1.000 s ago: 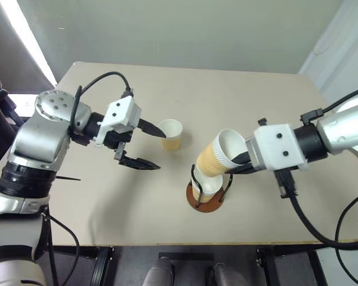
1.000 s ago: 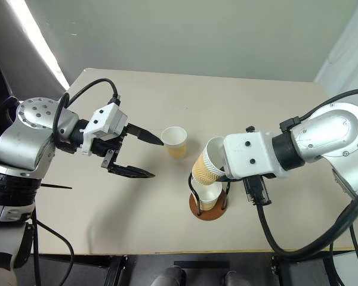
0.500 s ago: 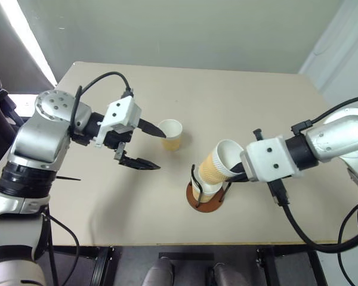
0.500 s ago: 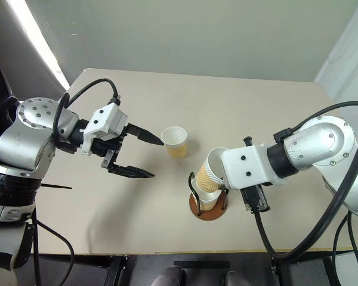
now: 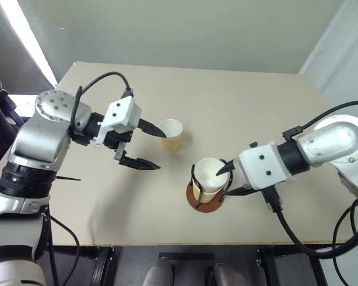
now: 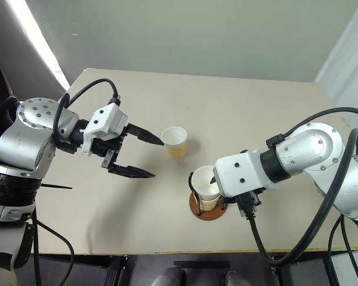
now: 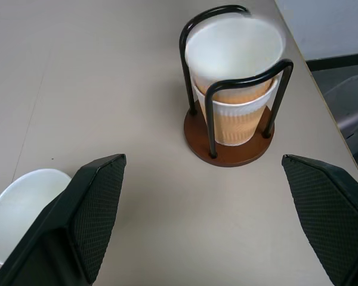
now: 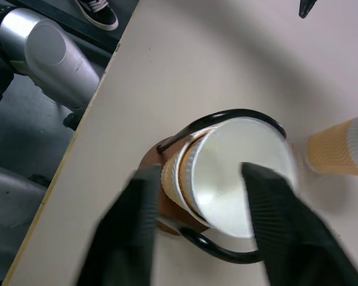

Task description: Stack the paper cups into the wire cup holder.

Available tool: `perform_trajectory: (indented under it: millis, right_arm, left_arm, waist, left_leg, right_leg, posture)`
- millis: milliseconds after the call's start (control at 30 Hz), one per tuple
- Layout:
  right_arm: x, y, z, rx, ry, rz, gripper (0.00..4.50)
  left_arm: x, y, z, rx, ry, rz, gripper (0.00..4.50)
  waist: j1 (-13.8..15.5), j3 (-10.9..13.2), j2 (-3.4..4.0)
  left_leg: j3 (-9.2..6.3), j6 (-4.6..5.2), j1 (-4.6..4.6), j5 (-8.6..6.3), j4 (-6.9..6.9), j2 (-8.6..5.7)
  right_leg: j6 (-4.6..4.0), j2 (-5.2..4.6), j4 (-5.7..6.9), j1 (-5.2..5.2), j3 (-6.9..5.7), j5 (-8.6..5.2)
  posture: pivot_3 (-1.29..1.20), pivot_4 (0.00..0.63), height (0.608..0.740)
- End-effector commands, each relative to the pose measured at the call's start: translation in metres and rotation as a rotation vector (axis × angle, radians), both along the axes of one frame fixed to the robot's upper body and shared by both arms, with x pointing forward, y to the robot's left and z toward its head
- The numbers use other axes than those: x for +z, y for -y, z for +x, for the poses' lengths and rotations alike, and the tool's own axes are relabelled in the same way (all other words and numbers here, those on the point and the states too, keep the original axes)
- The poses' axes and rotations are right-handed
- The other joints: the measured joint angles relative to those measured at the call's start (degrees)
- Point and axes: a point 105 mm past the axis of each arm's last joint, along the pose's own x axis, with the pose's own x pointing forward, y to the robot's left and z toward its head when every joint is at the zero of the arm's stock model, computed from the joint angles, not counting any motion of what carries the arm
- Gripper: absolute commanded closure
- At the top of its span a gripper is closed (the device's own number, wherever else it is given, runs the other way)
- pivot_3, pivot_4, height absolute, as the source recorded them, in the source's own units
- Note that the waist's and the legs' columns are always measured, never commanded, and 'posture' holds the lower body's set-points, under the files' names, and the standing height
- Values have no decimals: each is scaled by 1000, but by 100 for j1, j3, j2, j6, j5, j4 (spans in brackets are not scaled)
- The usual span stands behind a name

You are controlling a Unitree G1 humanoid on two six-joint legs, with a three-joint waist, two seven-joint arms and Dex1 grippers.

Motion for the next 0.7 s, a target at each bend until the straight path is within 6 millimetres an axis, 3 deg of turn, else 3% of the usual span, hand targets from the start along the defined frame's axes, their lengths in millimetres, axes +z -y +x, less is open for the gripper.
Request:
perform_trajectory:
  millis: [33, 133, 200, 533, 700]
  right_arm:
    - [8, -2, 2, -2, 49, 21, 1024]
    - [16, -3, 6, -26, 57, 76, 41]
    - [23, -5, 7, -38, 53, 121, 41]
    - [98, -10, 1, -115, -79, 561, 41]
    - [102, 1, -3, -170, -111, 593, 41]
  left_arm:
    - [8, -1, -3, -12, 39, 13, 0]
    - [9, -2, -1, -1, 50, 12, 0]
    - [11, -2, 3, 18, 67, 6, 0]
    - [9, -7, 50, 135, 396, 187, 0]
    - [10, 0, 65, 119, 504, 250, 0]
  waist:
    - [0, 0, 0]
    - [-1, 0, 0]
    - [-1, 0, 0]
    - [14, 0, 1]
    - [28, 0, 0]
  left_leg:
    - [0, 0, 0, 0, 0, 0]
    - [0, 0, 0, 0, 0, 0]
    - [0, 0, 1, 0, 0, 0]
    - [0, -1, 1, 2, 0, -1]
    - [-2, -2, -5, 2, -2, -3]
  right_leg:
    - [0, 0, 0, 0, 0, 0]
    - [0, 0, 1, -1, 0, 0]
    - [0, 0, 1, 0, 0, 0]
    - [-2, 0, -3, -2, 1, -1]
    - [-3, -1, -11, -5, 0, -2]
  posture:
    - [0, 150, 740]
    - [0, 150, 740]
    - [0, 150, 740]
    - [0, 150, 740]
    - [0, 150, 740]
